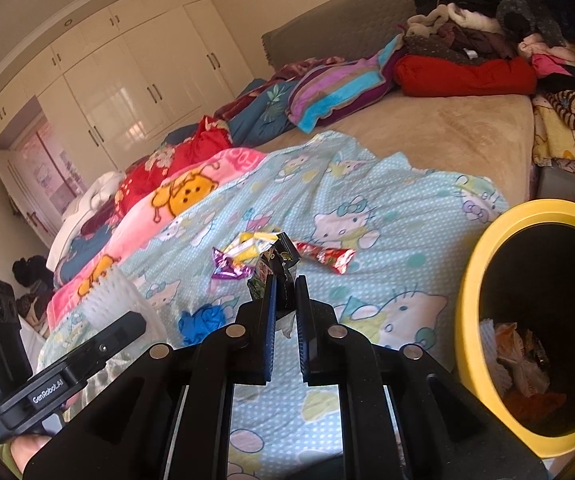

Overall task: Collect trash
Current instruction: 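Carry both items over the yellow bin and open both tools to drop them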

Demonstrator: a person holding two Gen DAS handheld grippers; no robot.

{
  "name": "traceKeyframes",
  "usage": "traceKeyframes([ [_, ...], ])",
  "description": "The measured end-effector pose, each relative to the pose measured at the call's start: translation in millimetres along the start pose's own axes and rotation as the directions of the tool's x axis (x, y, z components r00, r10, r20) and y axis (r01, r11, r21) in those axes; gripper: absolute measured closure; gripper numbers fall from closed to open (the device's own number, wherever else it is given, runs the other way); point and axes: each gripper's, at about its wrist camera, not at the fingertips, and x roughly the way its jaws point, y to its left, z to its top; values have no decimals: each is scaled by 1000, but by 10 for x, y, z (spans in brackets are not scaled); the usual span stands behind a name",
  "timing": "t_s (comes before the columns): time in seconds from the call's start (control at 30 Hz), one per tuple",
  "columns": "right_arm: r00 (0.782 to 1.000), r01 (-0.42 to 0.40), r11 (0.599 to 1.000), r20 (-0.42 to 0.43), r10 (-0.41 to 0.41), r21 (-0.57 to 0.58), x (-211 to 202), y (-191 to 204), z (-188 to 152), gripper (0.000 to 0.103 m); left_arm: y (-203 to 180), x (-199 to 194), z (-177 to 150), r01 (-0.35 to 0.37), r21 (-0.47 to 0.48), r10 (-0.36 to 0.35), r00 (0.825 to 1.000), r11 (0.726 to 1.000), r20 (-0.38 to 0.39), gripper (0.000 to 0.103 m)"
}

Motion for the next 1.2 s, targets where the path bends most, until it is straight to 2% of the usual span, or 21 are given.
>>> traceKeyframes([
  [0.53,996,55,995,70,-61,86,-277,-416,152,94,-384,75,26,53,68,-53,999,996,5,85],
  [1.2,984,119,980,114,-138,159,-520,-783,251,94,-824,206,76,109,150,-112,994,983,12,85],
])
